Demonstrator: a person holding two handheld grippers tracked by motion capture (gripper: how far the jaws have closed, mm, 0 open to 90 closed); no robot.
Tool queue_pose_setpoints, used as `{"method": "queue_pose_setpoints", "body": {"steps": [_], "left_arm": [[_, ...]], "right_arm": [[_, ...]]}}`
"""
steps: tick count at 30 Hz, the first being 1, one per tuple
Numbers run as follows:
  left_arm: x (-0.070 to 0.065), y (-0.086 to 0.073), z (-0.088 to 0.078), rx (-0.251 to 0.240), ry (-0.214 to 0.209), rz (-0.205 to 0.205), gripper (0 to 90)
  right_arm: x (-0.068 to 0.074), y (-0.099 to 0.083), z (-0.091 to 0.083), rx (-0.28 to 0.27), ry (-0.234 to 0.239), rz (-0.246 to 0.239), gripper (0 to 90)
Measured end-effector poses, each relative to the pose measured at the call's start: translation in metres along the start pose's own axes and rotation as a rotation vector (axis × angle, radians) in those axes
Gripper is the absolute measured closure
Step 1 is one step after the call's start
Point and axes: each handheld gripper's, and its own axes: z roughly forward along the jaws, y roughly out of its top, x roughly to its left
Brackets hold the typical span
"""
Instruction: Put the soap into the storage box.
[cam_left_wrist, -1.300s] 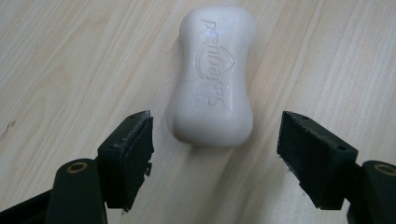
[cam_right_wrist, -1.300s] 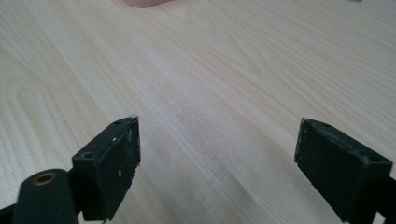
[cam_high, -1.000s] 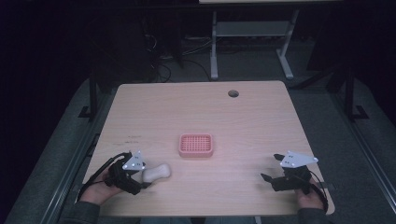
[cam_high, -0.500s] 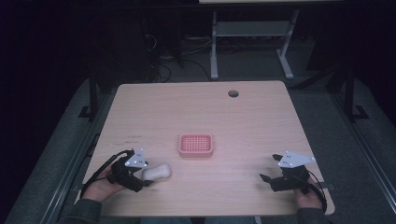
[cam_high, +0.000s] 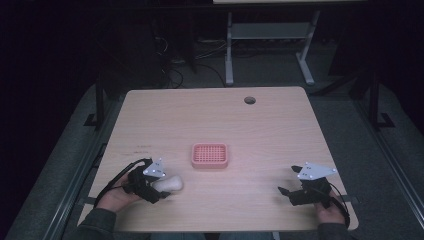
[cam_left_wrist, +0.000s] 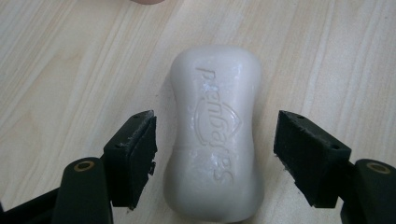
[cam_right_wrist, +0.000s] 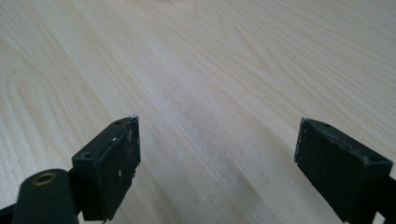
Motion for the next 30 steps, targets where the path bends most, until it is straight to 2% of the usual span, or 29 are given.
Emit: {"method": "queue_pose_setpoints", "body": {"steps": [6, 14, 17, 18, 30], "left_arm": [[0.002, 0.003, 0.003, 0.007, -0.01, 0.009, 29.5], [0.005, 0.005, 0.008, 0.016, -0.017, -0.004, 31.8], [0.005, 0.005, 0.008, 0.019, -0.029, -0.006, 33.8], [0.005, 0.005, 0.009, 0.019, -0.034, -0.003, 37.5], [0.006, 0.006, 0.013, 0.04, -0.045, 0.008, 45.2]], "right_arm": [[0.0, 0.0, 0.0, 0.001, 0.0, 0.001, 13.6], [0.0, 0.0, 0.0, -0.003, 0.002, -0.002, 13.6], [0.0, 0.0, 0.0, -0.003, 0.001, -0.003, 13.6], [0.0, 0.0, 0.0, 0.0, 0.003, -0.001, 13.6], [0.001, 0.001, -0.001, -0.007, 0.002, -0.001, 13.6]]}}
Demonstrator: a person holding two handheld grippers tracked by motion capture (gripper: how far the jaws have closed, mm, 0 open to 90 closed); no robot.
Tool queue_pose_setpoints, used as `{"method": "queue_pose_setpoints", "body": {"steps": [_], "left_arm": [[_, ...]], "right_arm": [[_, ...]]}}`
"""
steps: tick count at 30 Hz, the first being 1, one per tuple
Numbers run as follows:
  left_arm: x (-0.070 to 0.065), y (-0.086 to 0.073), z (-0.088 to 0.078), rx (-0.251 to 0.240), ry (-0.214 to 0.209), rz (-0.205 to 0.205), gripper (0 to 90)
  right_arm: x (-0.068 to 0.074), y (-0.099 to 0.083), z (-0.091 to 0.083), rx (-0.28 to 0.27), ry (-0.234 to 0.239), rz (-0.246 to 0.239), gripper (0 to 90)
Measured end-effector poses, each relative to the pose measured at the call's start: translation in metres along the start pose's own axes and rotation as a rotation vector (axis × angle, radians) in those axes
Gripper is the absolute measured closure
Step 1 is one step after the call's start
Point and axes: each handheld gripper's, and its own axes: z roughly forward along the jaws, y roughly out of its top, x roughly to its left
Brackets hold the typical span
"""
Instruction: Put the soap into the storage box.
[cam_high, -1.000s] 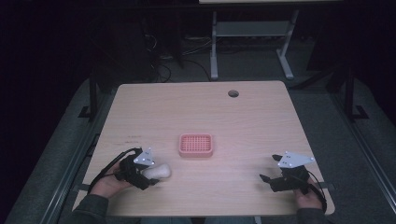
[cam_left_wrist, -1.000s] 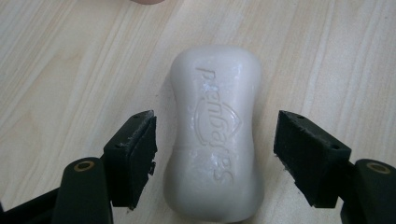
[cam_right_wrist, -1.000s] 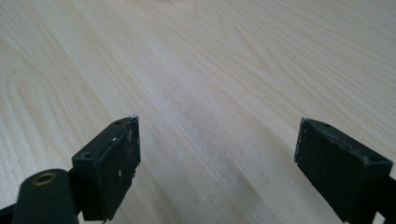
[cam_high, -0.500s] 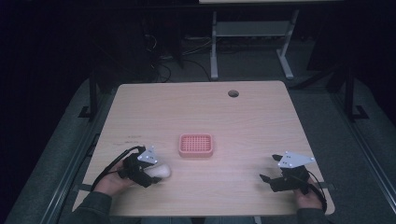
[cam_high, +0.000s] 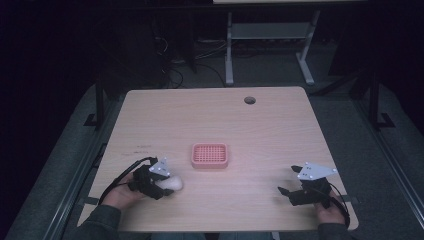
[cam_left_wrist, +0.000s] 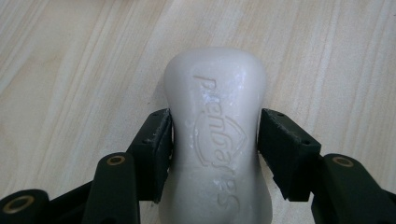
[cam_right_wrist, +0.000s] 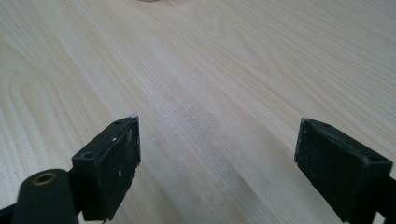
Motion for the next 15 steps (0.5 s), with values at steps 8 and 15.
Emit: {"method": "queue_pose_setpoints", "body": {"steps": [8, 15], "left_arm": [[0.0006, 0.0003, 0.0033, 0.013, 0.0, 0.0, 46.8], [0.0021, -0.0001, 0.0034, 0.013, -0.013, -0.022, 48.5]], "right_arm": [[0.0002, 0.0001, -0.0001, -0.002, 0.001, 0.0, 13.6], [0.0001, 0.0, 0.0001, -0.003, 0.001, 0.0, 13.6]]}}
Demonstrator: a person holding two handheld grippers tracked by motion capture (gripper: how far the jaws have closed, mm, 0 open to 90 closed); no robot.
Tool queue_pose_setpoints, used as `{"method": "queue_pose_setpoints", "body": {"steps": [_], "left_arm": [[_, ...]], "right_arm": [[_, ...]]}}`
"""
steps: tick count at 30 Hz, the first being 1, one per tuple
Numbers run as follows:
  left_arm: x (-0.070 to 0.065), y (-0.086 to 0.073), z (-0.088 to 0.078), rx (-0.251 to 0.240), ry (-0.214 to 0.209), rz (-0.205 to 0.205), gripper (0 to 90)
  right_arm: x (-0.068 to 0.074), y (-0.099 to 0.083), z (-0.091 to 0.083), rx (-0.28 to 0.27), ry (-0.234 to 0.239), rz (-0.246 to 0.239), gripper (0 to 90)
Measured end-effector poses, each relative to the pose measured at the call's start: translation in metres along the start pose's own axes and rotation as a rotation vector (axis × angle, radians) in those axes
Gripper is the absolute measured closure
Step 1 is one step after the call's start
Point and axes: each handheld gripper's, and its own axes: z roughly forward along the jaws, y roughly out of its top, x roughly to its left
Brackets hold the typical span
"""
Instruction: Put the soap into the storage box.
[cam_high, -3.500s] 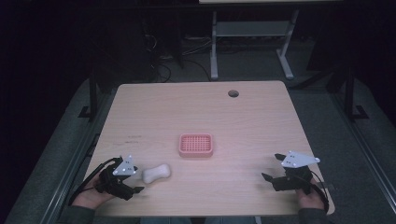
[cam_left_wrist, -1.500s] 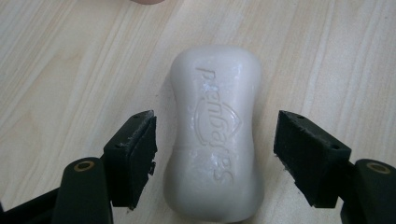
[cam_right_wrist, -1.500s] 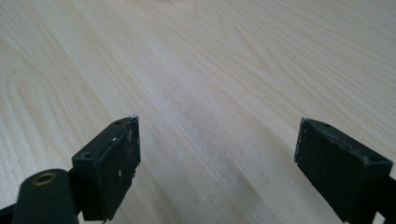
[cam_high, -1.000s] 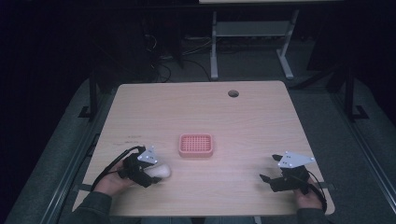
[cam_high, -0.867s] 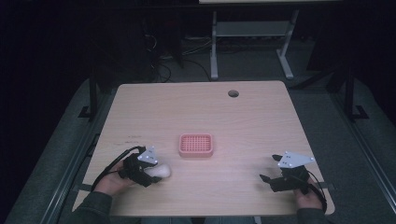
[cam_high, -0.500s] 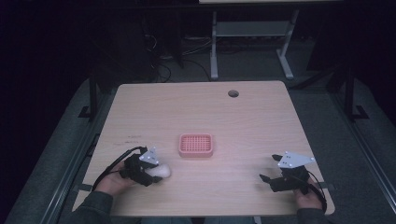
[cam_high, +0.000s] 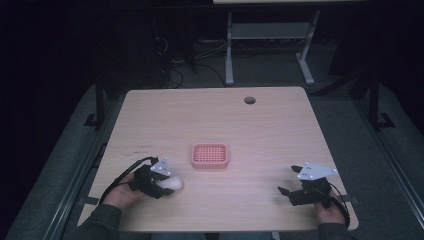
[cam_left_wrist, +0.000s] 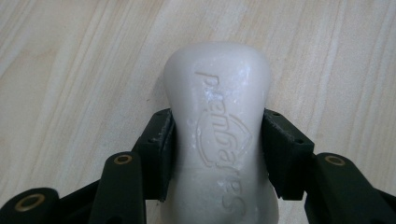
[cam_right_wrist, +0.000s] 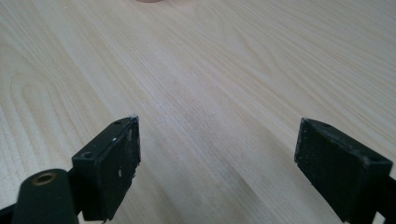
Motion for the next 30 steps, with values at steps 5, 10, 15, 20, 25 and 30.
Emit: {"method": "queue_pose_setpoints", "body": {"steps": [5, 10, 15, 20, 25, 30], "left_arm": [[0.0, 0.001, 0.0, 0.007, 0.001, 0.001, 49.0], [0.0, 0.001, -0.001, 0.011, -0.001, -0.001, 49.1], [-0.001, 0.001, -0.001, 0.016, 0.003, -0.002, 49.2], [-0.003, 0.003, -0.002, 0.024, 0.006, 0.013, 49.2], [-0.003, 0.005, -0.006, 0.018, 0.009, 0.006, 49.3], [-0.002, 0.013, -0.012, 0.007, 0.024, 0.03, 49.3]], "right_arm": [[0.0, 0.0, 0.0, -0.001, 0.0, -0.001, 13.6], [0.0, 0.0, -0.001, -0.002, -0.001, -0.002, 13.6], [0.0, 0.0, -0.001, -0.004, -0.002, -0.002, 13.6], [0.001, -0.001, -0.002, -0.011, -0.004, 0.002, 13.6], [0.0, -0.001, -0.004, -0.011, -0.008, 0.008, 13.6], [0.0, -0.002, -0.005, -0.015, -0.007, 0.011, 13.6]]}}
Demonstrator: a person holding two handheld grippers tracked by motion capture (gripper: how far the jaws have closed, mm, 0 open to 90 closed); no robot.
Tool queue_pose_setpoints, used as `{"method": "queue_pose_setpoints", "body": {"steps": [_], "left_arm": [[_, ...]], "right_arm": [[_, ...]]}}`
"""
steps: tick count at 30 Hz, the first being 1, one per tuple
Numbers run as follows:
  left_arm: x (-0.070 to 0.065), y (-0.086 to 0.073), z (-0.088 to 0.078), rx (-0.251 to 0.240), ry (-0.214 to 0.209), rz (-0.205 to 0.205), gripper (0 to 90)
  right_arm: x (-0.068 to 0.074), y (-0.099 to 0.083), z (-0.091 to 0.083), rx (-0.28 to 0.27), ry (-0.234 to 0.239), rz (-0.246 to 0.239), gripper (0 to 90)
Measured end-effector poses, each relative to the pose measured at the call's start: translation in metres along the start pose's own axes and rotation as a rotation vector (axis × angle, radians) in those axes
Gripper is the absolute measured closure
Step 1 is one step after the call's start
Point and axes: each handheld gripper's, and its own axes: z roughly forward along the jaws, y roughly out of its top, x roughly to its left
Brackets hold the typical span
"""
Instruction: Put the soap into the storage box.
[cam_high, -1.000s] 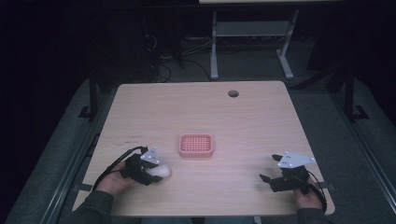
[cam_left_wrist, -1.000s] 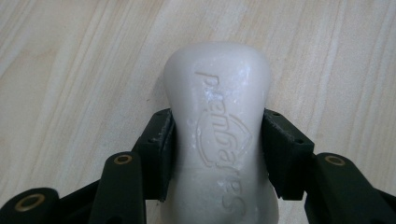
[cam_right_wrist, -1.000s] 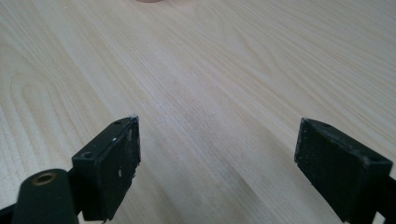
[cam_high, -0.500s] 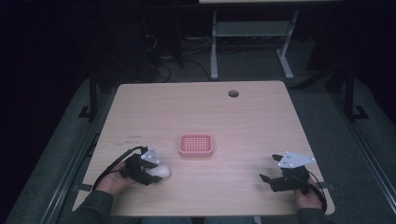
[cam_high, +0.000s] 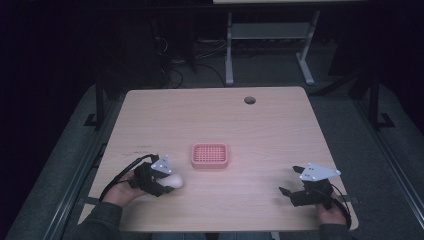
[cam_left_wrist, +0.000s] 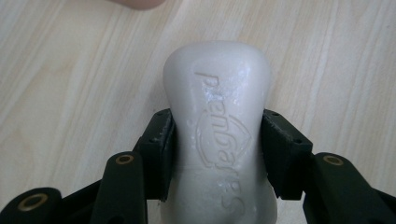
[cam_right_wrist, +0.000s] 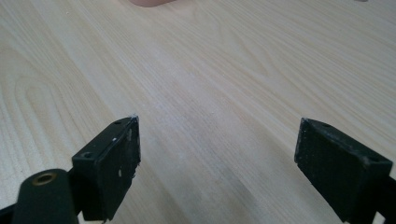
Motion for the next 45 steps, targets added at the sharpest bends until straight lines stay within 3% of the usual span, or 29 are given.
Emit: {"method": "queue_pose_setpoints", "body": {"steps": [19, 24, 45], "left_arm": [[0.011, 0.017, -0.006, -0.001, -0.019, -0.004, 49.3], [0.013, 0.025, -0.01, 0.007, -0.018, 0.017, 49.3], [0.025, 0.052, -0.017, 0.022, -0.024, 0.042, 49.3]], "right_arm": [[-0.003, -0.003, 0.0, -0.006, 0.001, 0.009, 13.6], [-0.002, -0.003, 0.0, -0.008, 0.003, 0.017, 13.6], [-0.004, -0.003, 0.0, -0.016, 0.006, 0.02, 13.6]]}}
